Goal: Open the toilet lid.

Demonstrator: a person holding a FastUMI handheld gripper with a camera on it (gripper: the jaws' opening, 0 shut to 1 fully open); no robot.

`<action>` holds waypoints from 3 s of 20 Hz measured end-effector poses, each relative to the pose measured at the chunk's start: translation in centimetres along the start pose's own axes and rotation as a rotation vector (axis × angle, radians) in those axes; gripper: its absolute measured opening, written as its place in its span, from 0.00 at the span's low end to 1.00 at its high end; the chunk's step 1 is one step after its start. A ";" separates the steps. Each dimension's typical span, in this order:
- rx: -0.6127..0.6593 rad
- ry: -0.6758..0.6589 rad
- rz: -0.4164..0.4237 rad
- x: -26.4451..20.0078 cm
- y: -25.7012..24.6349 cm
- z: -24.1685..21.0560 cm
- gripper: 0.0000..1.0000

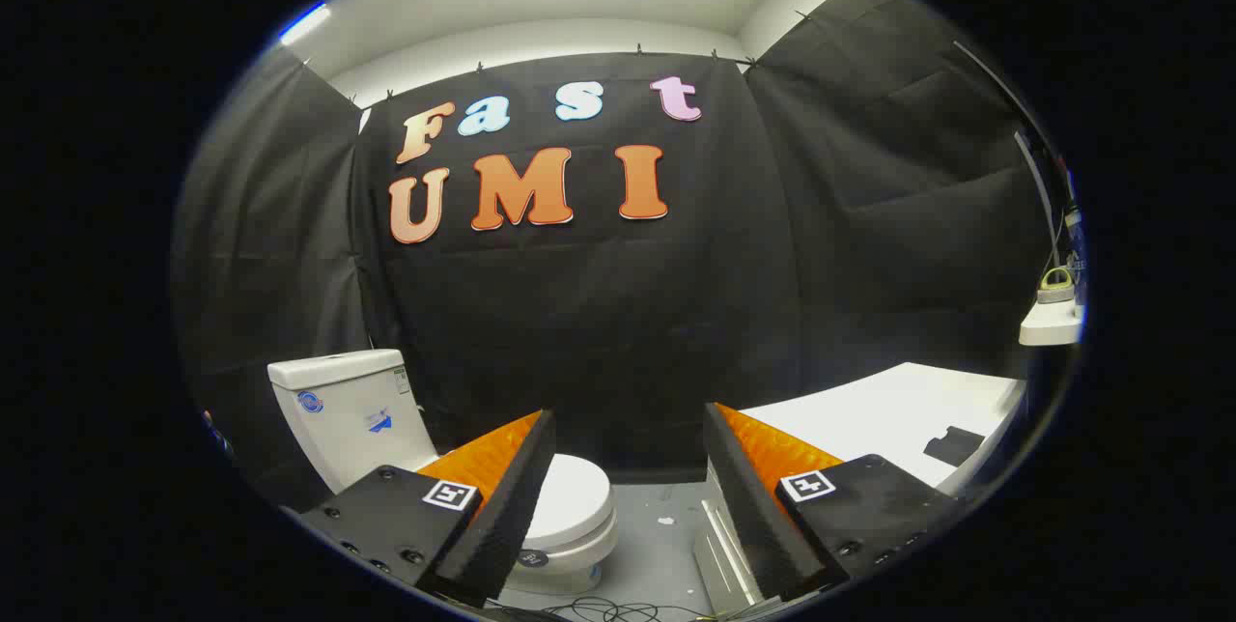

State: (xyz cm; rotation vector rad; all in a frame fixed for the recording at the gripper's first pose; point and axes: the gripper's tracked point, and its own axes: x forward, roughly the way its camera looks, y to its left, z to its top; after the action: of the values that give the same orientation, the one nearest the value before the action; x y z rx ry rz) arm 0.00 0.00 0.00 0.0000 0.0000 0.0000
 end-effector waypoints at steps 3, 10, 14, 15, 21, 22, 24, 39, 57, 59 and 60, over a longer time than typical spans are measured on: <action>0.001 0.005 0.006 0.0 0.1 -0.2 0.98; 0.016 0.017 -0.001 0.1 -0.2 -0.5 0.98; 0.015 0.017 -0.001 0.1 -0.1 -0.5 0.98; 0.016 0.018 -0.002 0.1 -0.1 -0.6 0.98; 0.023 0.021 -0.007 0.1 -0.4 -0.6 0.98; 0.024 0.022 -0.007 0.1 -0.3 -0.7 0.98; 0.029 0.027 -0.005 0.1 -0.2 -0.8 0.98; 0.040 0.046 -0.002 0.1 -0.1 -1.1 0.98; 0.071 0.095 0.006 0.2 0.2 -2.2 0.98; 0.070 0.092 0.002 0.5 0.2 -2.1 0.98; 0.072 0.093 0.002 0.5 0.3 -2.1 0.98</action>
State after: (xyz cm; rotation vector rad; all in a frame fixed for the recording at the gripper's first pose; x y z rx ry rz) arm 0.48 0.25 -2.12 0.0721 0.0931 0.0022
